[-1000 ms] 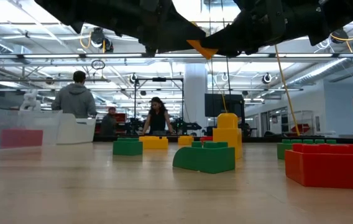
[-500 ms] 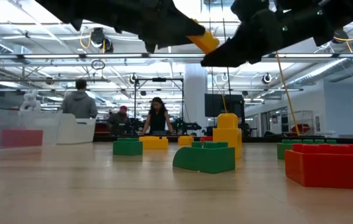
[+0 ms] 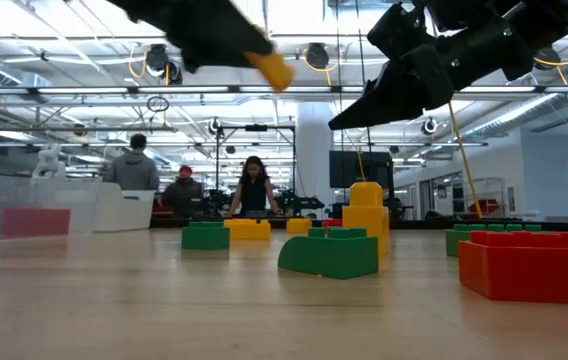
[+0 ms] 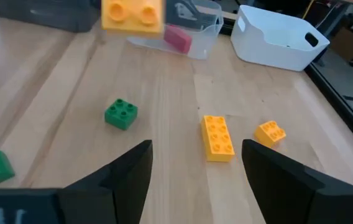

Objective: Sort & place blocks by color
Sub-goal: Put the yellow game piece into the black bin

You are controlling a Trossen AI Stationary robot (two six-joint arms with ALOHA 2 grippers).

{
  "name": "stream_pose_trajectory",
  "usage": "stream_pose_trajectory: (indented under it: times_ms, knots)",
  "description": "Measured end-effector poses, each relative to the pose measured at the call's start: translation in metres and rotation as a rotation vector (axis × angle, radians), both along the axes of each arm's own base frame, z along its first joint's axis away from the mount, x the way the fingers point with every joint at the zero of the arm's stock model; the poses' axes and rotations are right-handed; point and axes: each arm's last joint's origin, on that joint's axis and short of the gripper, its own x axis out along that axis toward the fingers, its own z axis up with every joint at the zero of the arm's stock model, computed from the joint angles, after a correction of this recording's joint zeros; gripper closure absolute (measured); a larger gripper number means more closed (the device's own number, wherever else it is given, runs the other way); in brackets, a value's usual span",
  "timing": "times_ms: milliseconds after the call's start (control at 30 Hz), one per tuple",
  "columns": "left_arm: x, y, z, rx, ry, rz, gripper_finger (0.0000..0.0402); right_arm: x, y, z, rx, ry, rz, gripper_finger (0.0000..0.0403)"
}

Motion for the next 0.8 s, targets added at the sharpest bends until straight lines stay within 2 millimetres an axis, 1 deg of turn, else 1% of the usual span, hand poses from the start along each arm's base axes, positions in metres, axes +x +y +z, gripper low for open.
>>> stream_pose_trajectory:
  times_ms: [100,267,400,600,800]
  knots:
    - [-0.018,-0.009,0.003,-0.119,0.065,0.031,0.0258,0.0,-0.001,0.0,-0.001,0.001,-0.002,0.0163]
    - [-0.049,-0.026,-0.002,-0.294,0.223,0.108,0.0258,-0.004,-0.001,0.004,-0.008,0.007,0.0,0.0163]
    - [-0.067,-0.037,-0.005,-0.451,0.317,0.187,0.0258,-0.007,-0.001,0.009,-0.01,-0.001,0.001,0.0163]
    - [-0.082,-0.054,-0.009,-0.63,0.432,0.2,0.0258,-0.012,-0.002,0.016,-0.017,-0.009,0.004,0.0163]
    - [-0.099,-0.06,-0.017,-0.697,0.622,0.272,0.0258,-0.017,-0.004,0.02,-0.027,-0.001,-0.024,0.0163]
